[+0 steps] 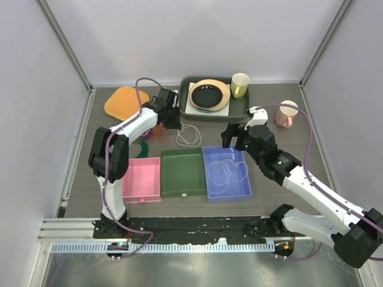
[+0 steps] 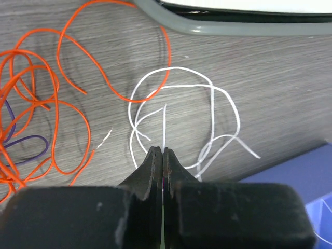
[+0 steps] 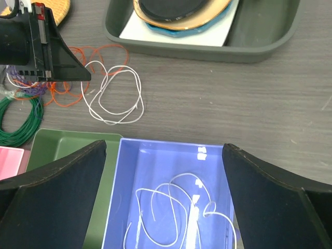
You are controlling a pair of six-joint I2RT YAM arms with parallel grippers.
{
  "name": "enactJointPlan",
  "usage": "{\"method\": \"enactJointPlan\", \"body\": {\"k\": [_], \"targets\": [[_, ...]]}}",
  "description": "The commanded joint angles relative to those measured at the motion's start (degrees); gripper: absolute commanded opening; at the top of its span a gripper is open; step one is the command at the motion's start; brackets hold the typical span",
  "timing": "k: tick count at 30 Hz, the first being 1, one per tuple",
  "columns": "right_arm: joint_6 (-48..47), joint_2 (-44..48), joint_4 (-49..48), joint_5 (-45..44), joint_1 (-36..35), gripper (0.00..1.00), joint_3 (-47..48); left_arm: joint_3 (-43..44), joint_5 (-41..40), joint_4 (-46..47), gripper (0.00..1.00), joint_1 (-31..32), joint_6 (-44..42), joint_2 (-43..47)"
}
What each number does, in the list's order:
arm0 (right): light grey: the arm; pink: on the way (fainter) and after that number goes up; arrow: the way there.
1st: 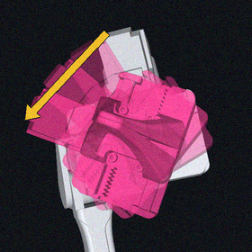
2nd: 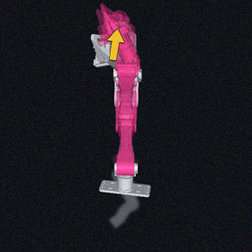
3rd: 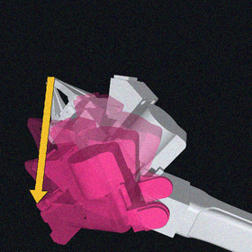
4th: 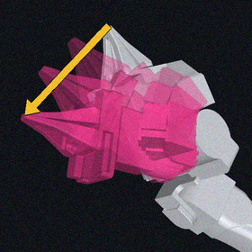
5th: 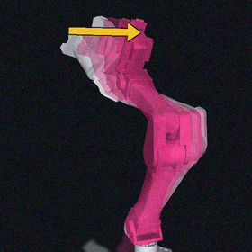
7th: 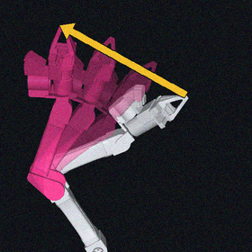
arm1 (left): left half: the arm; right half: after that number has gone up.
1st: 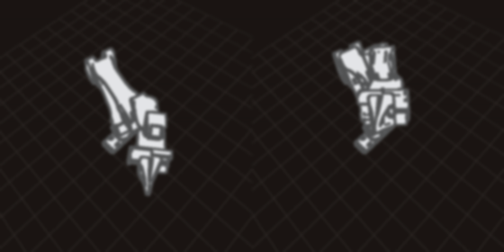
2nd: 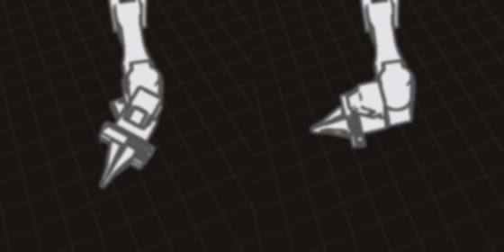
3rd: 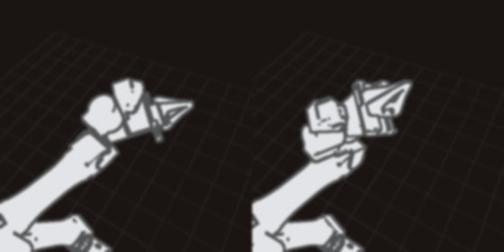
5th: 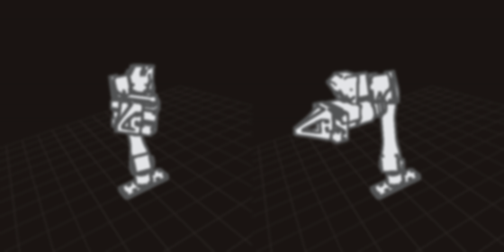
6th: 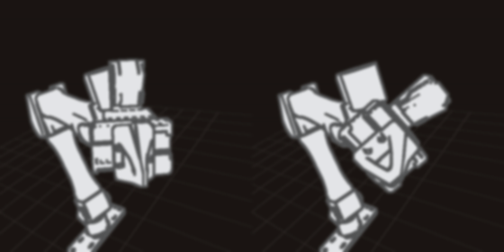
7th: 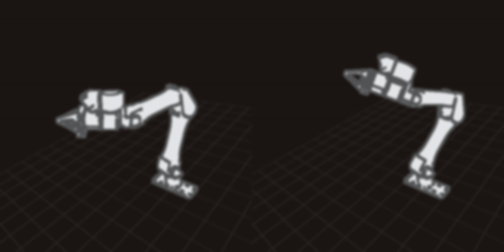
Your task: Untangle the cables
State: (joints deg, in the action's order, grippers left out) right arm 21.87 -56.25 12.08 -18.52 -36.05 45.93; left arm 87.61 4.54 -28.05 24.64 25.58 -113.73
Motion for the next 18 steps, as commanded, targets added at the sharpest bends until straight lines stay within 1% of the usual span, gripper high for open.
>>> {"method": "enactJointPlan", "body": {"k": [1, 2, 4, 5, 9, 12, 13, 15, 16, 18], "targets": [[-4.3, 0.4, -7.9, 2.5, -0.1, 1.00, -0.7, 3.8, 3.5, 2.9, 0.00, 0.1, -1.1, 11.4], [-7.0, -0.1, -10.1, 6.0, -0.2, 1.00, -0.5, 4.9, 4.0, 3.4, 0.00, 0.1, -1.0, 13.1], [-10.4, -1.2, -11.8, 10.1, -0.2, 1.00, -0.3, 6.7, 4.8, 3.6, 0.00, 0.1, -0.7, 17.9], [-12.6, -1.7, -15.6, 12.9, -0.2, 1.00, -0.1, 8.6, 5.0, 3.5, 0.00, 0.1, -0.4, 19.6], [-17.1, -4.3, -22.8, 18.3, -0.2, 1.00, 0.8, 10.7, 6.2, 5.3, 0.00, 0.1, -0.5, 26.7], [-20.0, -8.4, -25.8, 24.3, -0.2, 1.00, 4.0, 9.1, 10.6, 8.9, 0.00, 0.1, -1.9, 32.2], [-20.5, -11.3, -26.2, 25.6, -0.2, 1.00, 5.1, 8.9, 12.3, 9.2, 0.00, 0.1, -2.0, 33.1], [-20.9, -14.2, -27.2, 28.2, -0.2, 1.00, 8.7, 9.1, 12.9, 9.9, 0.00, 0.1, -2.2, 35.2], [-21.4, -17.5, -28.1, 29.0, -0.2, 1.00, 11.1, 9.4, 13.2, 9.8, 0.00, 0.1, -2.3, 35.8], [-21.8, -20.5, -30.3, 30.8, -0.2, 0.99, 12.6, 10.9, 13.5, 9.2, 0.00, 0.1, -2.2, 36.7]]}}
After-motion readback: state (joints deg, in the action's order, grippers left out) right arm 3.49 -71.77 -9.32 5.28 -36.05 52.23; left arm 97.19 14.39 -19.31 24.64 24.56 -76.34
